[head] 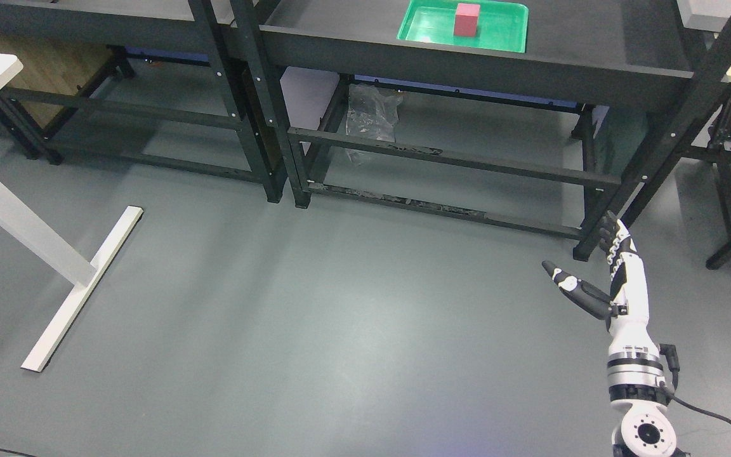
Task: Pick pink block from left shelf to tray
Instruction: 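Drive toward the shelf and raise the right hand toward the green tray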
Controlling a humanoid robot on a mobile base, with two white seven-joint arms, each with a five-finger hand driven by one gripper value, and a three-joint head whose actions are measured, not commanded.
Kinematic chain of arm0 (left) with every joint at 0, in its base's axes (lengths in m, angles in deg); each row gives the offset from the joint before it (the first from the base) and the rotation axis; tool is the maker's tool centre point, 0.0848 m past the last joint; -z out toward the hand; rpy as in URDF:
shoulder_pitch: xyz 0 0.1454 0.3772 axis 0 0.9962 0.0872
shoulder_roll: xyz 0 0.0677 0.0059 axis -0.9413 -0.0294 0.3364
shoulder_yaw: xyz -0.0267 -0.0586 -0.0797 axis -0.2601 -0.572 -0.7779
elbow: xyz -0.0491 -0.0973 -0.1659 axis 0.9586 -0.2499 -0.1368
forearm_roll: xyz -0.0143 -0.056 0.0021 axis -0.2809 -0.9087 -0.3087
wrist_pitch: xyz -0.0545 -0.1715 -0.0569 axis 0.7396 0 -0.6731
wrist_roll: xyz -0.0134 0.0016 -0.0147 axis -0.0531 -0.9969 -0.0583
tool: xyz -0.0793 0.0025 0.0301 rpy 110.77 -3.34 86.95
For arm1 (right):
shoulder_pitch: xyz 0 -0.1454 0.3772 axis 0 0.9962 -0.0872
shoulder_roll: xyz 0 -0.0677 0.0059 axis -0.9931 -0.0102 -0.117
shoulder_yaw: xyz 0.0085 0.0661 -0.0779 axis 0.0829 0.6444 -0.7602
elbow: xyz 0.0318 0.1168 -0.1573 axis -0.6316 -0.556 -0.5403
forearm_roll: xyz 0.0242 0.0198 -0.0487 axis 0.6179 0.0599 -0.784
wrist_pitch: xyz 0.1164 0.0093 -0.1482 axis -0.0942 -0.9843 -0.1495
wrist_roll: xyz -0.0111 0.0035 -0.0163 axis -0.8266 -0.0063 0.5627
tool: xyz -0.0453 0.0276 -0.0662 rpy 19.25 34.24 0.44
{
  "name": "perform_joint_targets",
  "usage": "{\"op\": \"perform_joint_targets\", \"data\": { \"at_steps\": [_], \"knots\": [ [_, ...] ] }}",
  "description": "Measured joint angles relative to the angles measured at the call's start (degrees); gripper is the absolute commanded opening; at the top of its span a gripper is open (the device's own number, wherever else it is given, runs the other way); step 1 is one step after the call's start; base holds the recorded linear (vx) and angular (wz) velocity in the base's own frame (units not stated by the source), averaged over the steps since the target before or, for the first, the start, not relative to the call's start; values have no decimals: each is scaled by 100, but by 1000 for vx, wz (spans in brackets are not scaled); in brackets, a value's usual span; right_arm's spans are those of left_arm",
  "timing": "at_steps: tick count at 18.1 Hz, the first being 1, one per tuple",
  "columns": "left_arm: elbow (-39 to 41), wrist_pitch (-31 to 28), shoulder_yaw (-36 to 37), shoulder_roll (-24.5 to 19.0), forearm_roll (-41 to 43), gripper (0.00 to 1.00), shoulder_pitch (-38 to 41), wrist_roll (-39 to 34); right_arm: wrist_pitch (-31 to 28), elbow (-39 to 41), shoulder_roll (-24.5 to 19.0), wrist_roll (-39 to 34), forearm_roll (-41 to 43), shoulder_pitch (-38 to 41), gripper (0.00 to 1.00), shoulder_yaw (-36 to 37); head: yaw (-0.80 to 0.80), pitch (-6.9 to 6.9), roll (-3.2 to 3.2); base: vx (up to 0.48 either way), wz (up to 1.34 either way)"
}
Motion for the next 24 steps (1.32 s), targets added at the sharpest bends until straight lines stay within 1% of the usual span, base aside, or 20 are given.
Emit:
{"op": "perform_joint_targets", "data": {
  "at_steps": [10,14,18,24],
  "knots": [
    [1,0,0,0,0,100,-1,0,12,180,0,354,-1561,-39,100,-258,0,0,0,219,-44],
    [0,0,0,0,0,100,0,0,12,274,0,449,-2167,-90,100,-323,0,0,0,250,203],
    [0,0,0,0,0,100,0,0,12,346,0,882,-2791,-114,100,-397,0,0,0,277,189],
    [0,0,0,0,0,100,0,0,12,421,0,1074,-3776,-134,100,-498,0,0,0,312,122]
  ]
}}
